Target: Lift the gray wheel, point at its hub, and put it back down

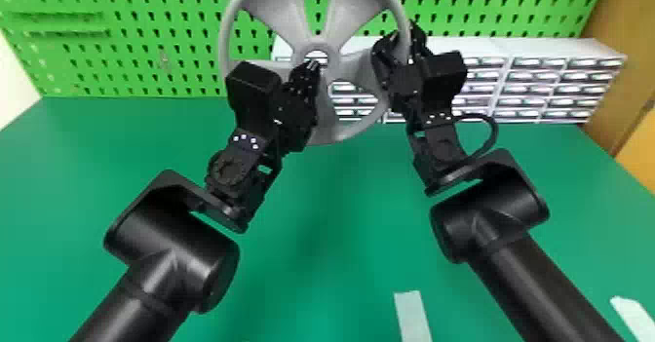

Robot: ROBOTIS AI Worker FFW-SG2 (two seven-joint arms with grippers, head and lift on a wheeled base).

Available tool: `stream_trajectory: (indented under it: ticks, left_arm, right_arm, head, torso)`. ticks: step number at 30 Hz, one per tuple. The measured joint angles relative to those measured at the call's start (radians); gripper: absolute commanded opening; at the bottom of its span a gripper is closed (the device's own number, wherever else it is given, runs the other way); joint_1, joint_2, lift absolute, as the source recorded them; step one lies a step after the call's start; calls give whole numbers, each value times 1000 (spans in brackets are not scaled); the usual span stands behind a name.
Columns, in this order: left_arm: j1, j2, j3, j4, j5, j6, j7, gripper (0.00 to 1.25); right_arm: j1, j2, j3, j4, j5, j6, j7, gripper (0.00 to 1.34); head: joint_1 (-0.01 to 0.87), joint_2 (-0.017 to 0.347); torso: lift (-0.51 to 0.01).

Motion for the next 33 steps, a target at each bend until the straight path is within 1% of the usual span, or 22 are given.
stream_trajectory:
  ticks: [33]
  left_arm:
    - [3, 0, 2, 0, 1, -6, -1, 23]
  right_arm:
    - [-1, -2, 2, 0, 0, 2, 0, 11]
  head:
    - [692, 48]
  torso:
    - [-88]
